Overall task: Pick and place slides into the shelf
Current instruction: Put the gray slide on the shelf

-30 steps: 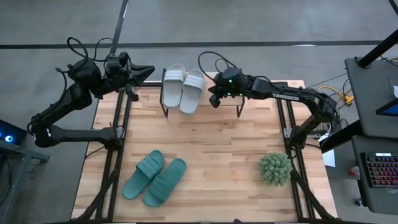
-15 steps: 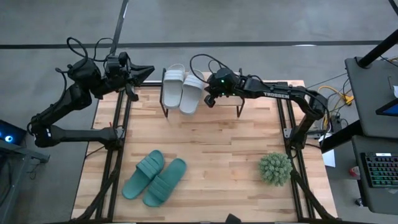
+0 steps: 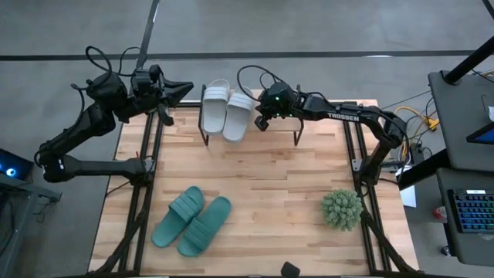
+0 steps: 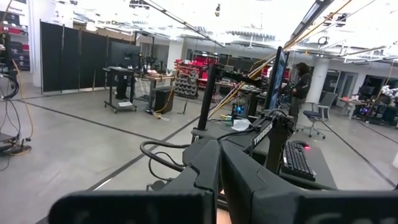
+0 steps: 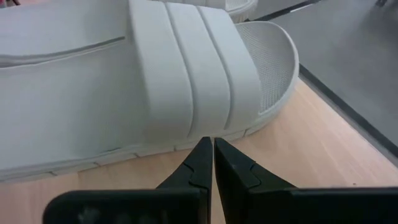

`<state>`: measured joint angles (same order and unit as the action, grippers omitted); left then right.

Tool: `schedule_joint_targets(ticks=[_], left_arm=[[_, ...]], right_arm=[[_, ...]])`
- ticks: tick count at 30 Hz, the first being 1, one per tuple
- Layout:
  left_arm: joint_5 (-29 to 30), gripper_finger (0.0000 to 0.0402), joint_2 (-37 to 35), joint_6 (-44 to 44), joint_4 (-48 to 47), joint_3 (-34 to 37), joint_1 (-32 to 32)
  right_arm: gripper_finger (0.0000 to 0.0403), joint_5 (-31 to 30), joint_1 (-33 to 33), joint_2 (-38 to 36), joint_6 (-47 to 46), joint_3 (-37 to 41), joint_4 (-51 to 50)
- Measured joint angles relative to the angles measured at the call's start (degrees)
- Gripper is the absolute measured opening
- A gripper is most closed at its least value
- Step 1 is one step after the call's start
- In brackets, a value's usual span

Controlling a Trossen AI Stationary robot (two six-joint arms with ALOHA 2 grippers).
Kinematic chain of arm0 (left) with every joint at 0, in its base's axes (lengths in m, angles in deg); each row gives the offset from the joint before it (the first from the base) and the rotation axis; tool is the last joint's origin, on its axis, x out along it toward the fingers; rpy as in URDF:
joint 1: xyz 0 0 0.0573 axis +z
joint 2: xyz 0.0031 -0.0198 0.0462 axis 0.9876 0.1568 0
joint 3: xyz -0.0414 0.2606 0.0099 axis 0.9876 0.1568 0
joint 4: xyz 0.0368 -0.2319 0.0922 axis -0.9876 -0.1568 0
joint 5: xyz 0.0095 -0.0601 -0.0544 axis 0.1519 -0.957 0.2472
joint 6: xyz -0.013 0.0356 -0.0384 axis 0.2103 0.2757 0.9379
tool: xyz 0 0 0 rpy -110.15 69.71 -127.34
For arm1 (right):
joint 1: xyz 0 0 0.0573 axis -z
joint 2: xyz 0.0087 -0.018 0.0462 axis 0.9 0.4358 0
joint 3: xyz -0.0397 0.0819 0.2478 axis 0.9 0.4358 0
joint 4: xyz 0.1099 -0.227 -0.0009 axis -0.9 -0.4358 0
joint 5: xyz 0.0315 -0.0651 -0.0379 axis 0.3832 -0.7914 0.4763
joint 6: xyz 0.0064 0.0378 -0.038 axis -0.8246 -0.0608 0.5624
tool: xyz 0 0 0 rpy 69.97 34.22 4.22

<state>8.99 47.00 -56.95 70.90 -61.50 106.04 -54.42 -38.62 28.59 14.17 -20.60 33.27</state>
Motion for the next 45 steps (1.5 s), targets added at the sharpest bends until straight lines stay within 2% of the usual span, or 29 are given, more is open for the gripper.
schedule_joint_targets(ticks=[28,39,45], left_arm=[[0.00,0.0000,0.74,0.00,0.02,0.17,0.07],[0.02,0.0000,1.01,-0.03,0.02,0.26,0.04],[0.03,0.0000,1.07,-0.03,0.02,0.31,0.04]], right_arm=[[0.0008,2.59,2.17,0.02,2.73,1.34,2.28],[0.0008,-4.71,3.71,0.02,6.61,1.84,9.08],[0.0008,-4.17,8.33,0.40,6.55,1.92,13.63]])
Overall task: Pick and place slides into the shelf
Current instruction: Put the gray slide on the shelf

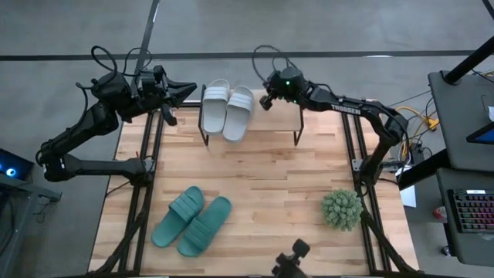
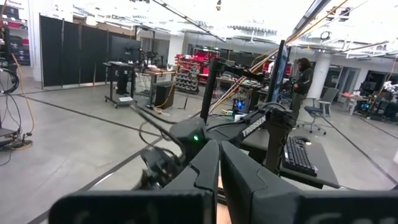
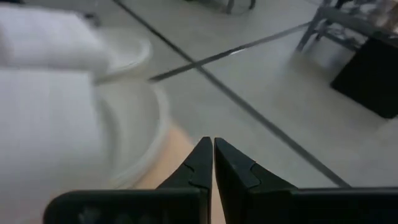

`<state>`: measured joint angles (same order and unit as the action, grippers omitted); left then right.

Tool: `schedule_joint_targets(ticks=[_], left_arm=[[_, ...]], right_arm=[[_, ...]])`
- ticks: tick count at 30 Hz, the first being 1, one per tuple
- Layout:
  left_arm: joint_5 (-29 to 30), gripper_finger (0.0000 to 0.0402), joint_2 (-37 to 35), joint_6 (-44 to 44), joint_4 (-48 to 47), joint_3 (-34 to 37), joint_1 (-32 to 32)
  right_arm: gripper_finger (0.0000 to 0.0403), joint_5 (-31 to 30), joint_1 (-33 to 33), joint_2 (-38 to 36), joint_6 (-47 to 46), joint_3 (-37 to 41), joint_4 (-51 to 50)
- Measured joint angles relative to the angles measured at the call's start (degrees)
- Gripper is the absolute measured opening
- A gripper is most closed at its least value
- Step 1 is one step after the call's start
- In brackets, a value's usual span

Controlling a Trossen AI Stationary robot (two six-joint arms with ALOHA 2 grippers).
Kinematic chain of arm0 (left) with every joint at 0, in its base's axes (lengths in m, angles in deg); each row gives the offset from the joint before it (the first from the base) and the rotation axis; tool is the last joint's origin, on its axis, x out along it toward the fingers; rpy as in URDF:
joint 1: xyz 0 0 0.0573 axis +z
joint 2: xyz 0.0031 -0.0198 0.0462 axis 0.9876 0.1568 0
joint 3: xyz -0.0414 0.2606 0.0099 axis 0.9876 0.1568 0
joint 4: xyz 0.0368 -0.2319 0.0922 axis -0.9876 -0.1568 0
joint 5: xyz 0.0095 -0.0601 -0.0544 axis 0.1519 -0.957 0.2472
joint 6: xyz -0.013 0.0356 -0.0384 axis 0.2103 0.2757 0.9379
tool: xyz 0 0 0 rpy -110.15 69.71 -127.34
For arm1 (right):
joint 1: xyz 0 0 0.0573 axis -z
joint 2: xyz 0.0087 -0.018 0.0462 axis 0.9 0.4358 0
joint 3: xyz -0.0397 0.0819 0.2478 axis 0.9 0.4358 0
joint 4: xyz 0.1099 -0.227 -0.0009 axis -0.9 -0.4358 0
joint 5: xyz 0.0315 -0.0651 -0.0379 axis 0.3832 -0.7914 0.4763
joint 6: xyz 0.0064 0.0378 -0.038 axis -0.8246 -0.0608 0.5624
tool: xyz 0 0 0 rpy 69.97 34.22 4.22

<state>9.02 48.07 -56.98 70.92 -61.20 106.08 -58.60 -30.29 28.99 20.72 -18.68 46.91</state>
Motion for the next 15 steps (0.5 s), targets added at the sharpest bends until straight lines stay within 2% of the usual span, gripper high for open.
schedule_joint_targets(ticks=[7,15], left_arm=[[-0.01,0.0000,0.00,0.02,-0.02,0.08,-0.04],[-0.02,0.0000,-0.24,0.01,0.02,0.02,-0.03]], right_arm=[[0.0008,5.57,2.10,2.19,-2.33,0.08,1.67],[0.0008,6.97,1.11,2.03,-1.20,0.04,-2.98]])
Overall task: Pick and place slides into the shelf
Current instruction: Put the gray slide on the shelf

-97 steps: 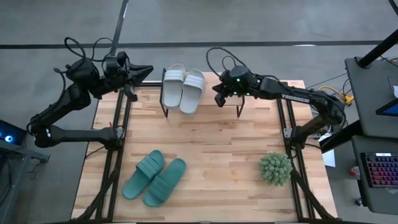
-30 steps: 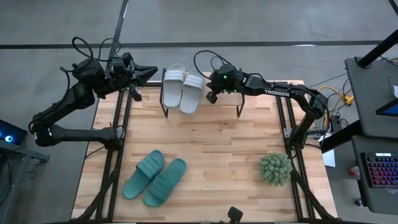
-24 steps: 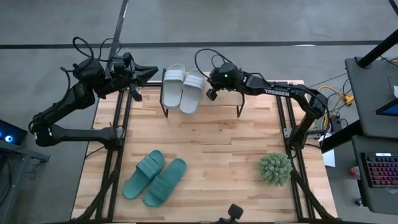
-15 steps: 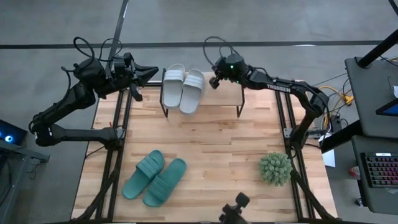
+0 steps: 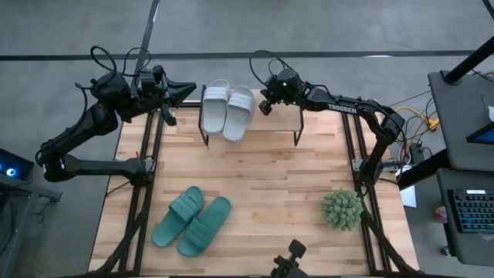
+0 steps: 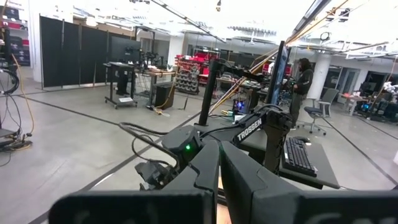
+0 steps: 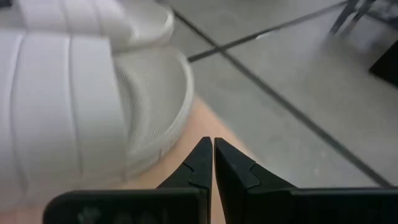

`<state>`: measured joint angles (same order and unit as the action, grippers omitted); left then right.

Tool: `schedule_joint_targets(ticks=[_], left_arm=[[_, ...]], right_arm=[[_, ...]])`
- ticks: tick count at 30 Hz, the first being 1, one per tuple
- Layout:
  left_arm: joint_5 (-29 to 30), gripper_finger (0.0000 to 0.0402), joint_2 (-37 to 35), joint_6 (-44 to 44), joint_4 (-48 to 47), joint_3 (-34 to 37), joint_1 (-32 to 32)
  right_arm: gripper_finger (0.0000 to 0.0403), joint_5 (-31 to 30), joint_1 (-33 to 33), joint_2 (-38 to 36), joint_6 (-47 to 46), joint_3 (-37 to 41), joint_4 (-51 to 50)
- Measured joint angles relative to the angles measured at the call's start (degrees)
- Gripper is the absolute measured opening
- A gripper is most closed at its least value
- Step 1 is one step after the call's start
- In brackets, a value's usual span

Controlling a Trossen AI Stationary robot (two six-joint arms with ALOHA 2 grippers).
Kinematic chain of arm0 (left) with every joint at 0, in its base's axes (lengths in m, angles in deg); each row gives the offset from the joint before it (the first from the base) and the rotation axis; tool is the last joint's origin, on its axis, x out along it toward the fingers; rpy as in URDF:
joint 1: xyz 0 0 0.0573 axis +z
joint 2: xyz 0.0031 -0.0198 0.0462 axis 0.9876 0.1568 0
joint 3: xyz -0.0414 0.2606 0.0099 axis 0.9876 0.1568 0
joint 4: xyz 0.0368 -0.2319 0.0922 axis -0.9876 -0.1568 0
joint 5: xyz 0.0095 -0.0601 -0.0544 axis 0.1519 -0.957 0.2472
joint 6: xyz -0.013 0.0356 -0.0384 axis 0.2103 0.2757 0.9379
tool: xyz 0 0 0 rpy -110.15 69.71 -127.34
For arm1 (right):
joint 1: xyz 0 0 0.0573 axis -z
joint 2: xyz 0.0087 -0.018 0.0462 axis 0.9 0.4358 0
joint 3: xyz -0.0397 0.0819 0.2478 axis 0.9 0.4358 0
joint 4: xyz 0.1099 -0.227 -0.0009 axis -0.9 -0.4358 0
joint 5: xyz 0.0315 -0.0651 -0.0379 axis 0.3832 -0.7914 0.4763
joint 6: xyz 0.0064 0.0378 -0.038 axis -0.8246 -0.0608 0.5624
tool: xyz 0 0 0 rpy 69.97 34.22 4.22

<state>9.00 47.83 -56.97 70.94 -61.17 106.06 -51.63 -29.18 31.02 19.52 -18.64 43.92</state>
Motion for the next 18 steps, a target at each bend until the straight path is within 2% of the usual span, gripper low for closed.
schedule_joint_targets(ticks=[4,10,18], left_arm=[[0.00,0.0000,-0.15,-0.01,-0.02,0.00,0.00],[0.00,0.0000,-0.13,-0.04,-0.02,0.05,0.00],[0.00,0.0000,-0.13,-0.08,-0.03,0.11,0.05]], right_arm=[[0.0008,1.27,-0.25,0.00,0.12,0.23,-3.77],[0.0008,4.00,-2.07,-0.15,0.13,0.28,-3.97],[0.0008,3.07,-4.10,-0.17,0.16,0.83,-4.31]])
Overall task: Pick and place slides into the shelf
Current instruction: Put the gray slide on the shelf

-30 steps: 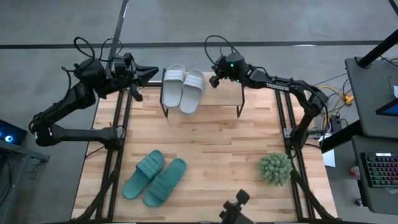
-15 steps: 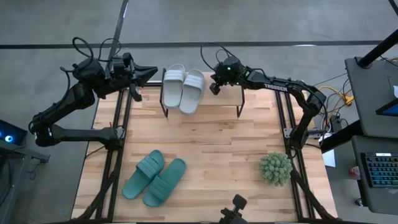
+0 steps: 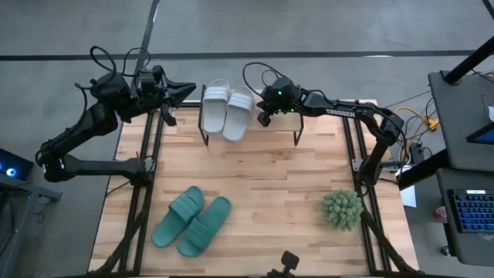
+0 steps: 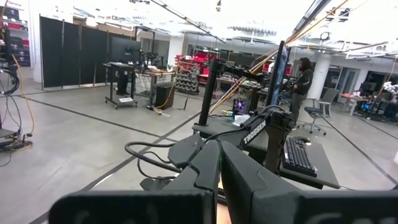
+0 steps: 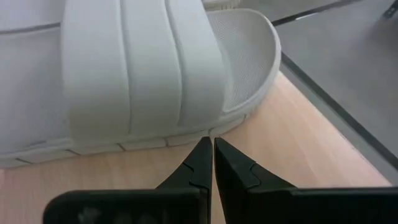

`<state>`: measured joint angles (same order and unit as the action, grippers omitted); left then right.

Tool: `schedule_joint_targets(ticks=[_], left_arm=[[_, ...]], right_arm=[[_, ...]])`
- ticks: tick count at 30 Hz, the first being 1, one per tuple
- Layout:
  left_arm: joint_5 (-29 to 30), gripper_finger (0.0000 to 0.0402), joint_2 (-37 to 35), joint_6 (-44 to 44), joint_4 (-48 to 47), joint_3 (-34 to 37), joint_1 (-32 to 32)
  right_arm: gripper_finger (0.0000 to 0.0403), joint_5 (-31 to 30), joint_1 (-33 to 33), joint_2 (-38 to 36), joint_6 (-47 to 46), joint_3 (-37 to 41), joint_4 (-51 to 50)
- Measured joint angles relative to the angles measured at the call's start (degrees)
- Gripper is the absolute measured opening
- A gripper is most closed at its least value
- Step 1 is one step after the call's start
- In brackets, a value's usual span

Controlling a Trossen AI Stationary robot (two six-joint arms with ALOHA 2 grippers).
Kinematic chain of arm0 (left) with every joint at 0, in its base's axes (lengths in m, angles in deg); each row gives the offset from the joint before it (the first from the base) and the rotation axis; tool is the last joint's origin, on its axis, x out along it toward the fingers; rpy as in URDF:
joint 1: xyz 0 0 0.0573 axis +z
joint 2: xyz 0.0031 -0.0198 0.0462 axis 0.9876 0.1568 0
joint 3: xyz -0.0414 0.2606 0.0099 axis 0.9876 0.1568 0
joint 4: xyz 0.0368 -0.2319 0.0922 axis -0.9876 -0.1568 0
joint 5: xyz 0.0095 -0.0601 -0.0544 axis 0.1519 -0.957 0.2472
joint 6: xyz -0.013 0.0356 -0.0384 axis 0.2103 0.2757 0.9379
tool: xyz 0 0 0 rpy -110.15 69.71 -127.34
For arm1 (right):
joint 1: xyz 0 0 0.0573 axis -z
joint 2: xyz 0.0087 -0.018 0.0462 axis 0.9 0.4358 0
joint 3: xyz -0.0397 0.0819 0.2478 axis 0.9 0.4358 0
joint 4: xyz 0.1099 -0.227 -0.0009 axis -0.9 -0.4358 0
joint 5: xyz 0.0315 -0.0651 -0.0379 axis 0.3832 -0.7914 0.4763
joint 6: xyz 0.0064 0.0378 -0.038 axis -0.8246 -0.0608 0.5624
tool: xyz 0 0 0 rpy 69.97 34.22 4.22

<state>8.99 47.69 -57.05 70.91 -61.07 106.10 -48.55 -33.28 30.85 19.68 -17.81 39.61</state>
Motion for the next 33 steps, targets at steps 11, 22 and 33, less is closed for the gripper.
schedule_joint_targets(ticks=[11,22,33], left_arm=[[0.00,0.0000,0.00,0.00,0.01,0.00,-0.02],[0.00,0.0000,0.00,0.00,0.00,0.02,-0.07],[-0.01,0.0000,0.06,0.00,0.01,0.02,-0.07]], right_arm=[[0.0008,-0.18,-0.61,-0.02,-2.12,0.00,1.42],[0.0008,-0.38,-1.62,2.20,-3.63,-0.39,4.49],[0.0008,-0.89,-1.49,3.04,-3.32,-1.83,5.38]])
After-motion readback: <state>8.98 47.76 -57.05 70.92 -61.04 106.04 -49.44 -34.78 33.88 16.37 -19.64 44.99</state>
